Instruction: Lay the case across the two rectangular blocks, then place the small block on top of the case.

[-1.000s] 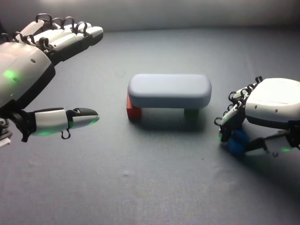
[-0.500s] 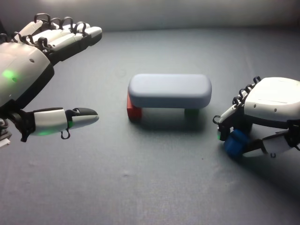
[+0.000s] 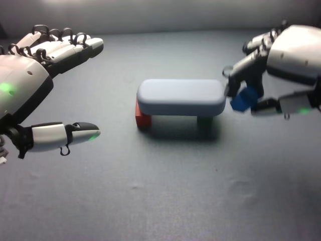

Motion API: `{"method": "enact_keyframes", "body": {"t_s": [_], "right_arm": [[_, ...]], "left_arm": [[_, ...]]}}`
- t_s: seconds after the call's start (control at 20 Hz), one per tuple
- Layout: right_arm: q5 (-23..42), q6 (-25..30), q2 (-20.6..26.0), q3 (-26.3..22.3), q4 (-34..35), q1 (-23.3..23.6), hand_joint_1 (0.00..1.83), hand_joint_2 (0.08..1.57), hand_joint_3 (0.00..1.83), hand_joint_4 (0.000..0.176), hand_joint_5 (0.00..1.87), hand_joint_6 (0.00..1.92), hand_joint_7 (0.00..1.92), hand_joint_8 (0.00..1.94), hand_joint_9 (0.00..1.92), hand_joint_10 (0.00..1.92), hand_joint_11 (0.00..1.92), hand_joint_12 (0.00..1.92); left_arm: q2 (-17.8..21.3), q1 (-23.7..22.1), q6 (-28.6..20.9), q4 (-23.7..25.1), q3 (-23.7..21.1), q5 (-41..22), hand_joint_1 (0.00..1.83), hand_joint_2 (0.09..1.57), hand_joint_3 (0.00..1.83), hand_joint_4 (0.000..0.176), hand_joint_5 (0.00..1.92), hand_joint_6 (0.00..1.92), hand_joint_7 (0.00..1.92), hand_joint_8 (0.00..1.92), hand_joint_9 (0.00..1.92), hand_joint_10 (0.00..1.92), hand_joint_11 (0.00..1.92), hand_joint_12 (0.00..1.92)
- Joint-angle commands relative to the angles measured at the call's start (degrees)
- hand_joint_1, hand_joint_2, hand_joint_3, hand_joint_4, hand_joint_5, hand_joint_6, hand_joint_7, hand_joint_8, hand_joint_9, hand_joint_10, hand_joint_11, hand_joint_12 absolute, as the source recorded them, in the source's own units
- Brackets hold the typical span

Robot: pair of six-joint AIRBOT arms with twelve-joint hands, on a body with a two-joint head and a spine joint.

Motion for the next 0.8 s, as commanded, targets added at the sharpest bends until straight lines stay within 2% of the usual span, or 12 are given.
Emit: {"method": "enact_keyframes", "body": {"t_s": [0.0, 0.05, 0.15, 0.2, 0.25, 0.35, 0.5, 0.55, 0.6, 0.65, 0.7, 0.75], "right_arm": [[5.8, 0.1, -0.3, 0.8, 2.5, 1.5, 1.28, 1.05, 0.0, 0.0, 1.11, 0.62, 1.17, 0.87, 1.1, 1.02, 0.89, 1.53], [4.7, 0.1, -1.1, 1.7, 2.0, 2.8, 1.28, 1.05, 0.0, 0.0, 1.09, 0.66, 1.19, 0.83, 1.09, 1.03, 0.93, 1.49], [2.4, 0.1, -2.5, 2.9, 0.2, 4.9, 1.27, 1.02, 0.0, 0.0, 1.14, 0.65, 1.27, 0.62, 1.13, 0.74, 0.88, 1.29], [1.4, 0.1, -3.2, 3.4, -0.7, 5.9, 1.27, 1.02, 0.0, 0.0, 1.16, 0.58, 1.26, 0.64, 1.15, 0.71, 0.86, 1.33], [0.5, 0.1, -4.0, 3.9, -1.6, 6.7, 1.27, 1.02, 0.0, 0.0, 1.14, 0.64, 1.29, 0.58, 1.19, 0.66, 0.9, 1.3], [-0.8, 0.1, -5.3, 4.6, -3.2, 7.8, 1.28, 1.01, 0.0, 0.0, 1.14, 0.66, 1.36, 0.42, 1.22, 0.53, 0.75, 1.31], [-3.5, 0.1, -7.5, 6.0, -5.5, 8.7, 1.27, 1.01, 0.0, 0.0, 1.13, 0.75, 1.42, 0.21, 1.28, 0.28, 0.88, 1.1], [-3.8, 0.1, -7.9, 6.3, -5.5, 8.8, 1.27, 1.01, 0.0, 0.0, 1.13, 0.75, 1.41, 0.23, 1.26, 0.22, 0.77, 1.09], [-4.4, 0.1, -8.6, 6.9, -5.6, 8.8, 1.27, 1.01, 0.0, 0.0, 1.13, 0.75, 1.41, 0.23, 1.26, 0.22, 0.77, 1.09], [-5.0, 0.1, -9.3, 7.5, -5.7, 8.9, 1.27, 1.0, 0.0, 0.018, 1.18, 0.66, 1.38, 0.3, 1.27, 0.2, 0.7, 1.22], [-5.8, 0.1, -9.9, 8.0, -6.0, 9.0, 1.27, 0.99, 0.0, 0.014, 1.2, 0.62, 1.38, 0.31, 1.3, 0.24, 0.73, 1.28], [-6.3, 0.1, -10.4, 8.4, -6.3, 9.0, 1.28, 0.99, 0.0, 0.004, 1.22, 0.55, 1.39, 0.33, 1.28, 0.42, 0.8, 1.36]], "left_arm": [[0.2, -0.3, -0.2, 0.2, -0.1, -7.6, 0.91, 0.95, 0.0, 0.0, 0.32, 0.0, 0.3, 0.0, 0.3, 0.0, 0.0, 0.9], [0.2, -0.3, -0.2, 0.2, 0.0, -7.5, 0.91, 0.95, 0.0, 0.0, 0.32, 0.0, 0.29, 0.0, 0.29, 0.0, 0.0, 0.88], [0.1, -0.3, -0.2, 0.2, 0.1, -7.5, 0.91, 0.95, 0.0, 0.0, 0.33, 0.0, 0.3, 0.0, 0.3, 0.0, 0.0, 0.96], [0.0, -0.3, -0.2, 0.1, 0.2, -7.4, 0.9, 0.94, 0.0, 0.0, 0.33, 0.0, 0.29, 0.0, 0.31, 0.0, 0.0, 0.98], [0.0, -0.3, -0.2, 0.1, 0.2, -7.3, 0.91, 0.94, 0.0, 0.0, 0.33, 0.0, 0.3, 0.0, 0.31, 0.0, 0.0, 0.99], [0.0, -0.4, -0.2, 0.2, 0.2, -7.1, 0.93, 0.94, 0.0, 0.0, 0.32, 0.0, 0.3, 0.0, 0.31, 0.0, 0.0, 0.92], [-0.1, -0.5, -0.2, 0.2, 0.3, -7.0, 0.95, 0.94, 0.0, 0.0, 0.32, 0.0, 0.32, 0.01, 0.33, 0.01, 0.0, 0.94], [-0.1, -0.5, -0.2, 0.2, 0.4, -7.0, 0.94, 0.94, 0.0, 0.0, 0.33, 0.0, 0.32, 0.0, 0.32, 0.01, 0.0, 0.96], [-0.2, -0.5, -0.2, 0.2, 0.4, -7.0, 0.94, 0.94, 0.0, 0.0, 0.33, 0.0, 0.32, 0.0, 0.32, 0.01, 0.0, 0.96], [-0.2, -0.5, -0.3, 0.2, 0.4, -7.0, 0.93, 0.94, 0.0, 0.0, 0.33, 0.0, 0.32, 0.0, 0.32, 0.0, 0.0, 0.96], [-0.2, -0.5, -0.4, 0.2, 0.4, -6.9, 0.93, 0.94, 0.0, 0.0, 0.33, 0.0, 0.32, 0.0, 0.32, 0.0, 0.0, 0.96], [-0.2, -0.5, -0.4, 0.2, 0.5, -6.9, 0.92, 0.94, 0.0, 0.0, 0.33, 0.0, 0.33, 0.0, 0.32, 0.0, 0.0, 0.96]]}}
